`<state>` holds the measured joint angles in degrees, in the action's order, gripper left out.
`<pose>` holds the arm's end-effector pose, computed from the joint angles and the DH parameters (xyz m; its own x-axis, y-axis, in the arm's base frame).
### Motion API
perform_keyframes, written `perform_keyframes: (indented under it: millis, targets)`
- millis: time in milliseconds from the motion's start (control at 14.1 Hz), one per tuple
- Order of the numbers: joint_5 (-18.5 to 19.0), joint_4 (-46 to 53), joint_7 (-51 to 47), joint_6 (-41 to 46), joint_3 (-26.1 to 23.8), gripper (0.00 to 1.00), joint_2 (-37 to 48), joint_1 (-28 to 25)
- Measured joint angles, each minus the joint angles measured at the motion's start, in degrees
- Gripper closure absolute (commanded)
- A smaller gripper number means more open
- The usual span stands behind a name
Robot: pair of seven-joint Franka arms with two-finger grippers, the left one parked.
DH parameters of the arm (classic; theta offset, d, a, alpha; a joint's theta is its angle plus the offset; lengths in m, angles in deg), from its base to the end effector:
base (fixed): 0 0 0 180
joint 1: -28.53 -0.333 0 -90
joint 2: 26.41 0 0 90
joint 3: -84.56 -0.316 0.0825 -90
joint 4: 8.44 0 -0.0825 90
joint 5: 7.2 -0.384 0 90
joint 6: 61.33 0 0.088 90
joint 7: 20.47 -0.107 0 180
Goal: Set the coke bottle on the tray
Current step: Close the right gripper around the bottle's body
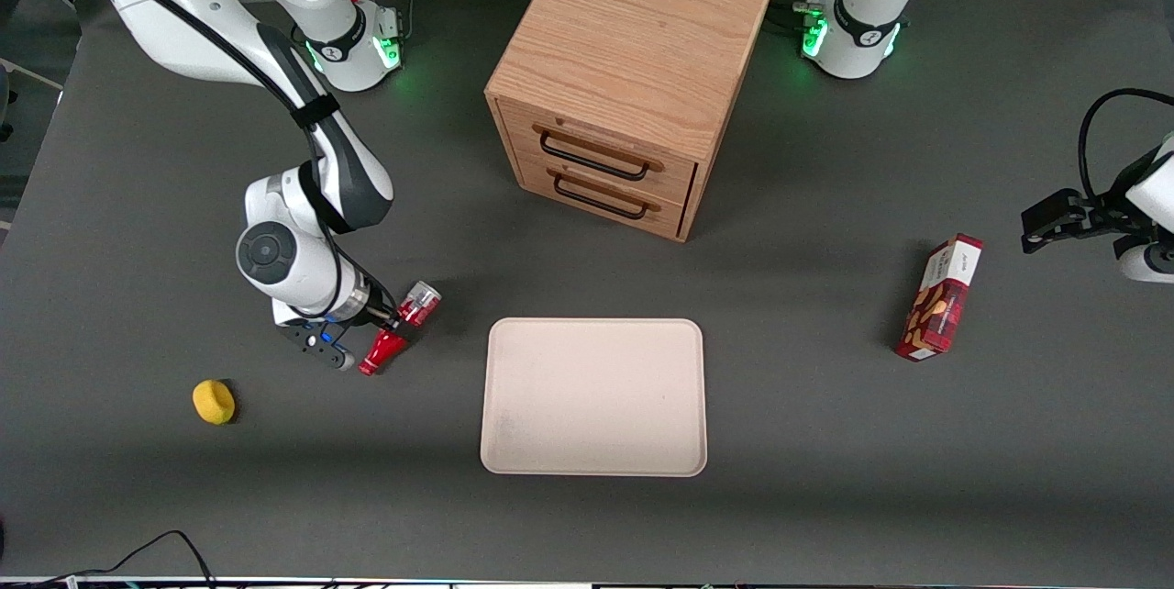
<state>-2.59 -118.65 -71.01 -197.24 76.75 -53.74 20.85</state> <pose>0.6023 0.1622 0.2413 0.8430 -0.5376 -0.0204 -0.5374 -0.8432 0.0125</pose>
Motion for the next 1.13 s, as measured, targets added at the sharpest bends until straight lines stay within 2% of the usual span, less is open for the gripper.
perform_keyframes:
  millis: [426,567,638,709,780,851,1135]
  targets:
    - [3.91,-0.04,-3.25,-2.44,-0.04,0.02,-3.47,-0.81]
    - [4.44,-0.03,-3.55,-2.71,-0.04,0.05,-4.34,-0.9]
    - [4.47,-0.03,-3.56,-2.88,-0.03,0.14,-4.68,-0.89]
    - [4.48,-0.03,-3.57,-3.07,-0.03,0.34,-4.9,-0.9]
    - [4.49,-0.03,-3.57,-3.23,-0.03,0.7,-5.03,-0.9]
    - [4.5,-0.03,-3.58,-3.3,-0.03,1.0,-5.08,-0.9]
    - [6.05,-0.01,-3.74,-3.31,-0.16,1.0,-5.04,-0.92]
